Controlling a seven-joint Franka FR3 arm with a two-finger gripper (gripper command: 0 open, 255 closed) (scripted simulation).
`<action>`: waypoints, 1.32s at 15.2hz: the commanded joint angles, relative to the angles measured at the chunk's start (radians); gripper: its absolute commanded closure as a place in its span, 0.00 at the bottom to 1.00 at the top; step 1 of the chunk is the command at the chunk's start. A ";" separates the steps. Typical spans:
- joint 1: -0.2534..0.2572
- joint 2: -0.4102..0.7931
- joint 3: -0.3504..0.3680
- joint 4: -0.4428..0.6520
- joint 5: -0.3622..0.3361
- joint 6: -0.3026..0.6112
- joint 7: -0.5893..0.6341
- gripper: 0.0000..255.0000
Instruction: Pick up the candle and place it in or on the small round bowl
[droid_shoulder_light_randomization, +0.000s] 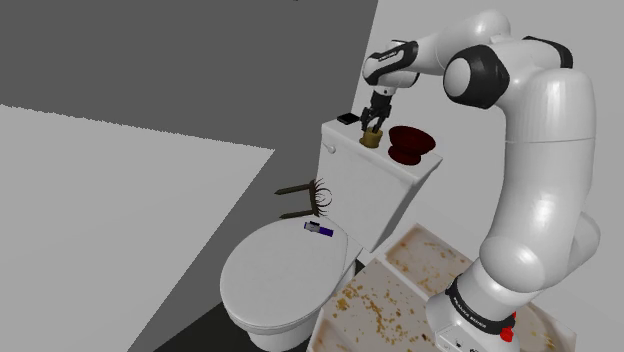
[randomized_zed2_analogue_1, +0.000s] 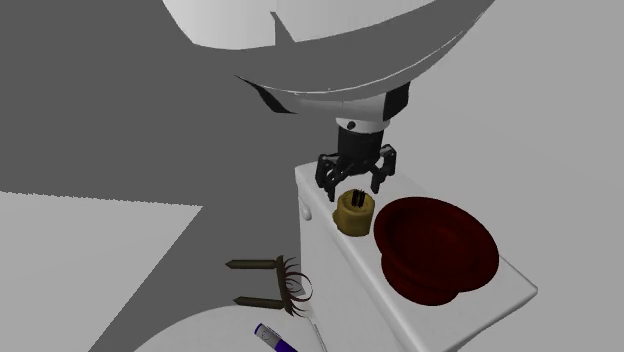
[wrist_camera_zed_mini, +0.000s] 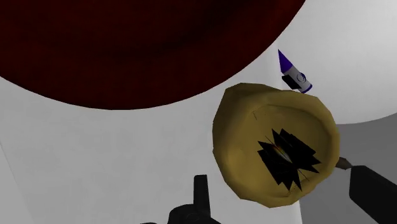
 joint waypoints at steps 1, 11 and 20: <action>-0.002 0.013 0.003 -0.009 0.005 0.022 -0.004 0.00; -0.004 0.029 0.007 -0.019 0.011 0.047 -0.008 0.00; -0.004 0.029 0.007 -0.019 0.011 0.047 -0.008 1.00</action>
